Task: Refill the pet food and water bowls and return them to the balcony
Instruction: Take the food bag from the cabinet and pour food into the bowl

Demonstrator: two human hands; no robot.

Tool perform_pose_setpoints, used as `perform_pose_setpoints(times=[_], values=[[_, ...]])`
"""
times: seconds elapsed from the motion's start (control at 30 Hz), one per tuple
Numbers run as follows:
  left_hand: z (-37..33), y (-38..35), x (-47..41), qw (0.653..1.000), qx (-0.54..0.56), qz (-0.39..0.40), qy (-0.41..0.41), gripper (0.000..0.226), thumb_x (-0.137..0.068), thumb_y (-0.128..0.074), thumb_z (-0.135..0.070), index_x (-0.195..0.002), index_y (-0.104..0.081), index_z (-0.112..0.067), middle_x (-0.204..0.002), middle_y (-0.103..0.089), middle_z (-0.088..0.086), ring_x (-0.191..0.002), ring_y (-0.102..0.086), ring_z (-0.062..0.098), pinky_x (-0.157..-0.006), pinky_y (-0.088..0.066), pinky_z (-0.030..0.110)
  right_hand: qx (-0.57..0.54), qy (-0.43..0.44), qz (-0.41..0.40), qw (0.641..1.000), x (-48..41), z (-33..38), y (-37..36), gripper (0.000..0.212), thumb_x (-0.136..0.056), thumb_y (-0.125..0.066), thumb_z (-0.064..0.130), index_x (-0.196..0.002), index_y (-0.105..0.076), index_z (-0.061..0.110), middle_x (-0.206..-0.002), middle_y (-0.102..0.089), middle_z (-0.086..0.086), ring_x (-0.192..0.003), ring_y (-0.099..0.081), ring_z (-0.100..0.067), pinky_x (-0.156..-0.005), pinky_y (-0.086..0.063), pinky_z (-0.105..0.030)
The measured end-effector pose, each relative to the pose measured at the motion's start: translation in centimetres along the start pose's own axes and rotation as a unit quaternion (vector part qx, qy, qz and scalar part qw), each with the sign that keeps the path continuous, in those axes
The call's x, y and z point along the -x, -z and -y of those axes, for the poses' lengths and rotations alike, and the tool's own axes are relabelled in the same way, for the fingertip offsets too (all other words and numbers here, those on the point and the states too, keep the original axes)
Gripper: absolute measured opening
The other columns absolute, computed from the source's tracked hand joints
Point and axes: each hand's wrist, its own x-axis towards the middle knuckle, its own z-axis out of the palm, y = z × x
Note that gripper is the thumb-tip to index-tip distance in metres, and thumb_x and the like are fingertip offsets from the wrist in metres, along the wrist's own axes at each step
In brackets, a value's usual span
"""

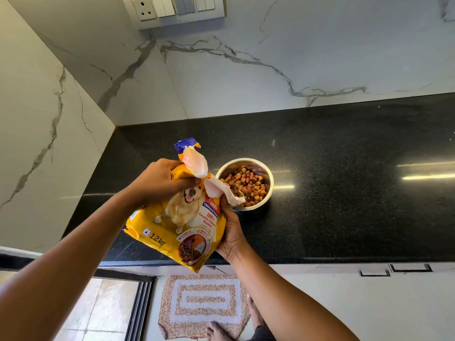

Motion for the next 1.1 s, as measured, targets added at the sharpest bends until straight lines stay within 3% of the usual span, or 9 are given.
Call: perform_pose_setpoints(times=[0.13,0.23,0.43,0.57,0.73,0.93,1.1], values=[[0.2,0.1,0.1,1.000,0.010,0.003,-0.002,0.026,-0.090,-0.073,-0.034,-0.113,-0.061,-0.032,-0.096,-0.069,-0.013,-0.088,-0.070,0.009,-0.074,-0.055,0.025,-0.006,-0.013,-0.004,1.000,-0.2,-0.2,0.5,0.074,-0.102,-0.047,0.060,-0.157,-0.044,0.011,-0.149,-0.055,-0.021,-0.131,-0.057,-0.040,-0.113,-0.041,-0.061],[0.4,0.2,0.2,1.000,0.018,0.006,-0.001,0.021,-0.089,-0.073,-0.036,-0.106,-0.060,-0.037,-0.097,-0.069,-0.013,-0.088,-0.071,0.009,-0.074,-0.056,0.025,-0.013,-0.012,0.000,1.000,0.0,-0.1,0.4,0.074,-0.103,-0.042,0.060,-0.159,-0.041,0.011,-0.148,-0.055,-0.021,-0.130,-0.057,-0.039,-0.112,-0.043,-0.060],[0.7,0.3,0.4,1.000,0.019,0.010,0.004,0.020,-0.087,-0.073,-0.040,-0.103,-0.061,-0.037,-0.096,-0.071,-0.011,-0.087,-0.072,0.010,-0.073,-0.056,0.025,-0.018,-0.014,-0.004,1.000,0.4,-0.4,0.1,0.068,-0.102,-0.037,0.061,-0.149,-0.055,0.015,-0.140,-0.064,-0.018,-0.123,-0.063,-0.037,-0.107,-0.048,-0.057],[0.5,0.2,0.8,1.000,0.023,0.007,0.011,0.045,-0.068,-0.069,-0.062,-0.105,-0.062,-0.038,-0.098,-0.071,-0.012,-0.088,-0.072,0.009,-0.073,-0.057,0.025,-0.027,-0.011,-0.007,1.000,0.4,-0.6,0.1,0.064,-0.103,-0.034,0.060,-0.135,-0.070,0.017,-0.135,-0.068,-0.017,-0.120,-0.066,-0.036,-0.105,-0.050,-0.056],[0.1,0.2,0.4,1.000,0.022,-0.003,0.013,0.033,-0.088,-0.072,-0.041,-0.117,-0.062,-0.029,-0.104,-0.071,-0.004,-0.091,-0.072,0.015,-0.080,-0.058,0.033,-0.027,0.004,-0.014,1.000,0.2,0.1,0.0,0.063,-0.104,-0.035,0.060,-0.135,-0.069,0.017,-0.135,-0.068,-0.018,-0.120,-0.066,-0.036,-0.105,-0.050,-0.057],[-1.1,0.3,-0.7,1.000,0.010,-0.006,-0.001,0.036,-0.088,-0.073,-0.041,-0.119,-0.062,-0.028,-0.105,-0.071,-0.003,-0.092,-0.072,0.017,-0.078,-0.058,0.032,-0.031,0.020,-0.014,0.999,0.0,1.7,-0.5,0.062,-0.102,-0.036,0.059,-0.129,-0.074,0.017,-0.130,-0.071,-0.017,-0.115,-0.071,-0.034,-0.094,-0.059,-0.052],[-1.5,-0.1,-1.4,1.000,0.000,-0.003,-0.004,0.032,-0.088,-0.074,-0.041,-0.116,-0.061,-0.030,-0.099,-0.070,-0.007,-0.086,-0.071,0.011,-0.071,-0.056,0.026,-0.027,0.013,-0.019,0.999,0.0,1.6,0.0,0.061,-0.105,-0.037,0.057,-0.134,-0.068,0.014,-0.129,-0.071,-0.017,-0.113,-0.071,-0.034,-0.096,-0.060,-0.052]])
